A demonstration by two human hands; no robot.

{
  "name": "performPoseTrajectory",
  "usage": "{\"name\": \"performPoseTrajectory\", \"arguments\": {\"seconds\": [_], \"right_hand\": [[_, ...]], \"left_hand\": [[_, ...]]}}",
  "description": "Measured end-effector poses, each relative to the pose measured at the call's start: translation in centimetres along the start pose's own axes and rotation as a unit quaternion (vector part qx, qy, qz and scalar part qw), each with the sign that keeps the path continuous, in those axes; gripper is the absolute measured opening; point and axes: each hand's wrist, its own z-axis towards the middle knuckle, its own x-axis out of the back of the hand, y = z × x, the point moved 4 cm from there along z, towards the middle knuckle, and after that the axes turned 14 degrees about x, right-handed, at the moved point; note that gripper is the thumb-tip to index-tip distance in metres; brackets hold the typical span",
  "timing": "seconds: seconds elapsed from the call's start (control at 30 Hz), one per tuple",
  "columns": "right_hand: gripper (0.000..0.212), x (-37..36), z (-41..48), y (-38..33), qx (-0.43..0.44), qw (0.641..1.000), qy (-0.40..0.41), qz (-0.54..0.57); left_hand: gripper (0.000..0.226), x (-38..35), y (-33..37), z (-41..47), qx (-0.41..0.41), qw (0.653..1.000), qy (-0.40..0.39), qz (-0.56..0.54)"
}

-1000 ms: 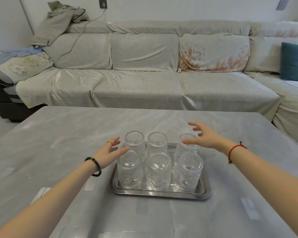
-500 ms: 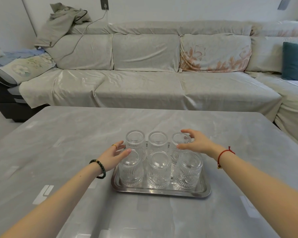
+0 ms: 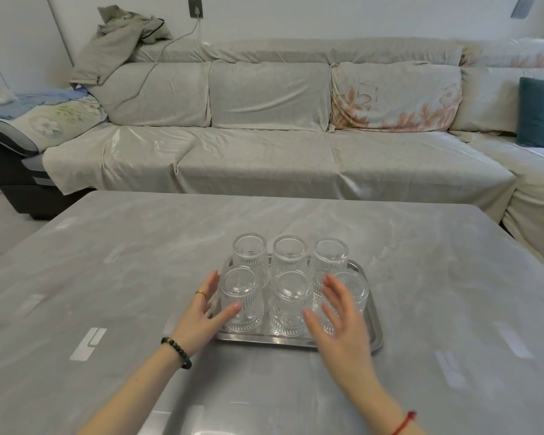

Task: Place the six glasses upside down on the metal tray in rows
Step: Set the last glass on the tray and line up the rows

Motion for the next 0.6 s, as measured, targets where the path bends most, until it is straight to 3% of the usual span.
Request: {"name": "performPoseTrajectory", "arguments": {"seconds": [0.27, 0.6], "right_hand": [[0.069, -4.2, -2.7, 2.9, -0.124, 0.991, 0.009, -0.042], [0.066, -4.9, -1.0, 3.3, -0.158, 0.986, 0.032, -0.052]], "left_hand": [[0.068, -2.2, -1.2, -1.2, -0.029, 0.997, 0.064, 0.025], [0.069, -2.6, -0.8, -0.3, -0.024, 0.996, 0.068, 0.052]]}}
